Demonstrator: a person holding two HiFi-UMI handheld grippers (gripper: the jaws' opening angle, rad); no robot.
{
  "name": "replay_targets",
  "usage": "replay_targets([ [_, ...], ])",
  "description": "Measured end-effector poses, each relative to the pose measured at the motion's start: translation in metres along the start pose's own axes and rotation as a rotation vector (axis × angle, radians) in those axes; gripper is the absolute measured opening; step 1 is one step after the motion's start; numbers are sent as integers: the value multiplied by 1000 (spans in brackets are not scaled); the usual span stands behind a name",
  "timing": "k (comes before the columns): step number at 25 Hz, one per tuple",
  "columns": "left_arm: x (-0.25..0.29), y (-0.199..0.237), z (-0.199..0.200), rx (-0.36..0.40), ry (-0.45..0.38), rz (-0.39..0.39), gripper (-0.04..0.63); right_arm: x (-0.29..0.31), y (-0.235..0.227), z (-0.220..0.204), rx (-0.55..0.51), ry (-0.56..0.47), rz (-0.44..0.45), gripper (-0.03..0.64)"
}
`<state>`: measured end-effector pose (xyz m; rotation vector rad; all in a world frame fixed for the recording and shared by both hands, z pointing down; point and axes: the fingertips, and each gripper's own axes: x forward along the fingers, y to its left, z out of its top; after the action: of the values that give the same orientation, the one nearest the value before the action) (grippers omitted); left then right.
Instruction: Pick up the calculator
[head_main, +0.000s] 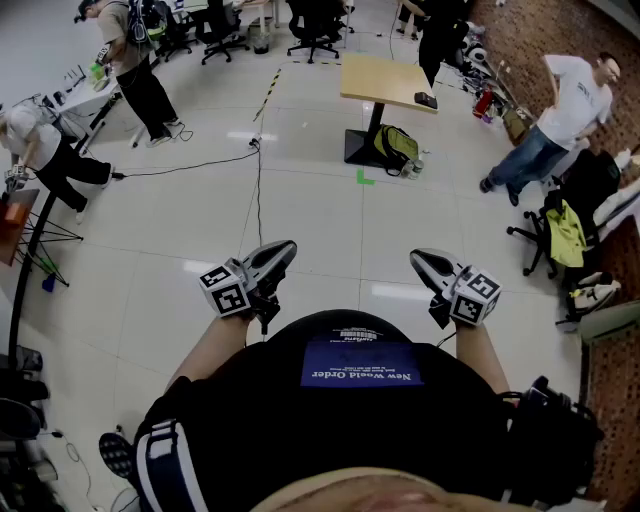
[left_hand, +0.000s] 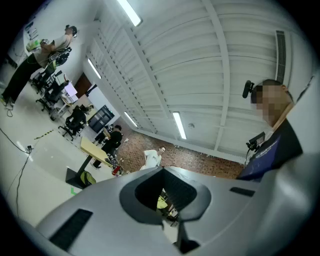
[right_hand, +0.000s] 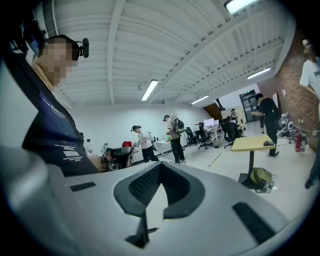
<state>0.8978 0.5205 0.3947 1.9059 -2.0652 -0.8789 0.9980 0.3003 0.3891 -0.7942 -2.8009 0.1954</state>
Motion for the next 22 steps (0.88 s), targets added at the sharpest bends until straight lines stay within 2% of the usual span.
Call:
replay_targets([
  [6,-51,35,26,-3,-24,38,6,60,23,-1,0,22,28,-15],
  [10,-67,58,34,-13,-48,88,8,91,20,-5,-2,57,73,-15],
  [17,-48,96,39,-2,-78,188,7,136,-36,0,6,62,179,-15],
  [22,-10,127,72,53,-131,287,8,180,-99,21,5,61,308,-15],
])
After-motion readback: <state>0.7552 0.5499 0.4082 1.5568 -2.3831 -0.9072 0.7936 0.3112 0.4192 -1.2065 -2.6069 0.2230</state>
